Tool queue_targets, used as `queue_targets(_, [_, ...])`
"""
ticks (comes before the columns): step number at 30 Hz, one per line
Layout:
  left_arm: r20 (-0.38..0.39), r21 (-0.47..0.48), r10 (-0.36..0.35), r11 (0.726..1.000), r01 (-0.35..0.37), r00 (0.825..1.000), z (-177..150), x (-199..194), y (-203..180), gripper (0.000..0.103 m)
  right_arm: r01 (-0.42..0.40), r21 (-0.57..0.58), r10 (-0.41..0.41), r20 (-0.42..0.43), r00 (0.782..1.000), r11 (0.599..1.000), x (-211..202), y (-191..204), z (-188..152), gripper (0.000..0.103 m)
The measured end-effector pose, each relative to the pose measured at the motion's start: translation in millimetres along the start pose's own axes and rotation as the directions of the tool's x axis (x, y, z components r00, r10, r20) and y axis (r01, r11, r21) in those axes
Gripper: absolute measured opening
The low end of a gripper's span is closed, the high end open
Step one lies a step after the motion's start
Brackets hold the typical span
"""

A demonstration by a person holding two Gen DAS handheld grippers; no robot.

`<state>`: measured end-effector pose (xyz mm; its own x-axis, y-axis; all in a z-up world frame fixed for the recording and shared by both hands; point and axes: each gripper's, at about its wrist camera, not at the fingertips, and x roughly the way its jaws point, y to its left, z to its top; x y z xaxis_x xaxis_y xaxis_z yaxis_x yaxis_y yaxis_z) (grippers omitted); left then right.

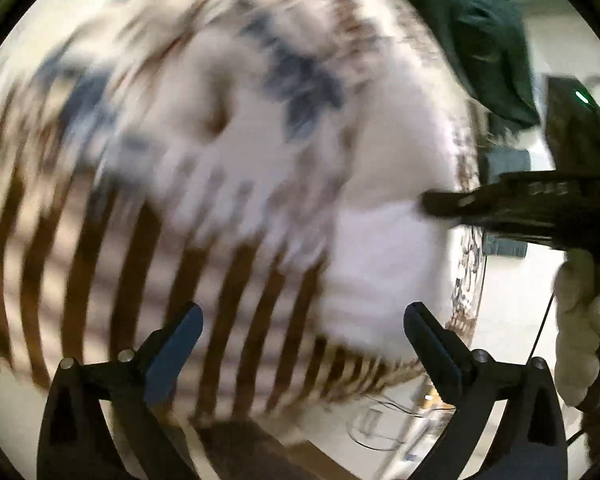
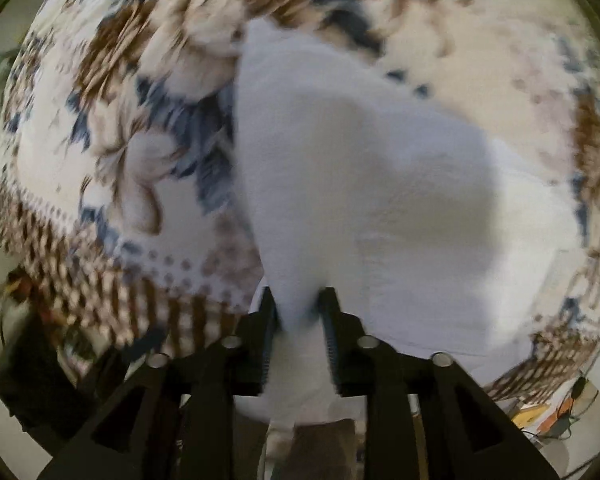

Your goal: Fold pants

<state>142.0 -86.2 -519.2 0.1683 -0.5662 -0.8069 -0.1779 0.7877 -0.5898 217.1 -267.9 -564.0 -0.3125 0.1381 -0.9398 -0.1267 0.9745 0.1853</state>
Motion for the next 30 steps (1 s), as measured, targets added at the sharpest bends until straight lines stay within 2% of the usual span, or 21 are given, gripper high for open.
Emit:
queue_targets(1, [-0.008, 0.051, 0.007, 0.999, -0.006, 1.000, 8, 3, -7, 0.103, -0.020, 0.004, 0.020, -0.029, 0.999, 1.000, 3, 1, 2, 0.049])
queue_targets(2, [-0.013, 0.082, 0.015, 0.997, -0.013, 1.000, 6, 4, -3, 0.103, -0.044, 0.012, 0.044, -0.048, 0.998, 0.999, 5, 2, 5, 0.062])
queue_targets(4, [-0.035, 0.135, 0.023, 0.991, -0.018, 0.999, 9, 12, -4, 0.102, -0.052, 0.010, 0.052, -0.045, 0.998, 0.999, 8, 4, 13, 0.063])
queue_targets(5, [-0.061, 0.152, 0.042, 0.988, -0.032, 0.997, 12, 22, -6, 0.102, -0.010, 0.009, 0.010, -0.047, 0.999, 1.000, 11, 5, 18, 0.063])
queue_targets(7, [-0.116, 0.184, 0.045, 0.983, -0.023, 0.992, 15, 44, -13, 0.102, 0.022, 0.011, -0.022, -0.073, 0.997, 1.000, 22, 5, 27, 0.063])
queue_targets(8, [-0.137, 0.190, 0.026, 0.982, 0.000, 0.990, 15, 54, -13, 0.101, 0.047, 0.029, -0.044, -0.094, 0.995, 0.998, 30, 3, 31, 0.060])
queue_targets(9, [-0.152, 0.178, 0.000, 0.984, 0.027, 0.988, 15, 58, -11, 0.096, 0.058, 0.036, -0.055, -0.092, 0.994, 0.998, 34, 1, 34, 0.045])
queue_targets(10, [-0.170, 0.161, -0.024, 0.986, 0.052, 0.985, 13, 64, -6, 0.092, 0.090, 0.034, -0.087, -0.086, 0.993, 0.995, 38, -1, 37, 0.041])
queue_targets(11, [-0.177, 0.156, -0.040, 0.985, 0.068, 0.983, 11, 67, -4, 0.080, 0.095, 0.037, -0.092, -0.086, 0.992, 0.995, 41, -2, 38, 0.039])
queue_targets(12, [-0.177, 0.152, -0.066, 0.984, 0.094, 0.982, 7, 65, -4, 0.061, 0.092, 0.048, -0.087, -0.086, 0.992, 0.995, 41, -4, 39, 0.036])
queue_targets(17, [-0.178, 0.098, -0.110, 0.987, 0.128, 0.978, -24, 52, 7, 0.058, 0.072, 0.066, -0.068, -0.060, 0.996, 0.995, 32, -10, 34, 0.028])
queue_targets(20, [-0.227, 0.081, -0.095, 0.990, 0.116, 0.969, -53, 49, 11, 0.049, 0.071, 0.060, -0.068, -0.046, 0.997, 0.996, 27, -12, 32, 0.027])
queue_targets(23, [-0.190, 0.055, -0.079, 0.994, 0.091, 0.979, -62, 29, 13, 0.047, 0.072, 0.048, -0.071, -0.038, 0.997, 0.996, 23, -10, 27, 0.027])
queue_targets(25, [-0.103, 0.010, -0.096, 0.995, 0.097, 0.990, -55, 5, 13, 0.049, 0.070, 0.042, -0.068, -0.034, 0.997, 0.997, 21, -9, 24, 0.027])
queue_targets(28, [0.000, -0.055, -0.166, 0.985, 0.166, 0.986, -19, -6, 13, 0.058, 0.061, 0.047, -0.059, -0.032, 0.998, 0.997, 15, -9, 22, 0.027])
queue_targets(30, [-0.017, -0.157, -0.187, 0.971, 0.182, 0.982, -4, 9, 26, 0.059, 0.067, 0.043, -0.066, -0.025, 0.998, 0.997, 12, -7, 19, 0.026])
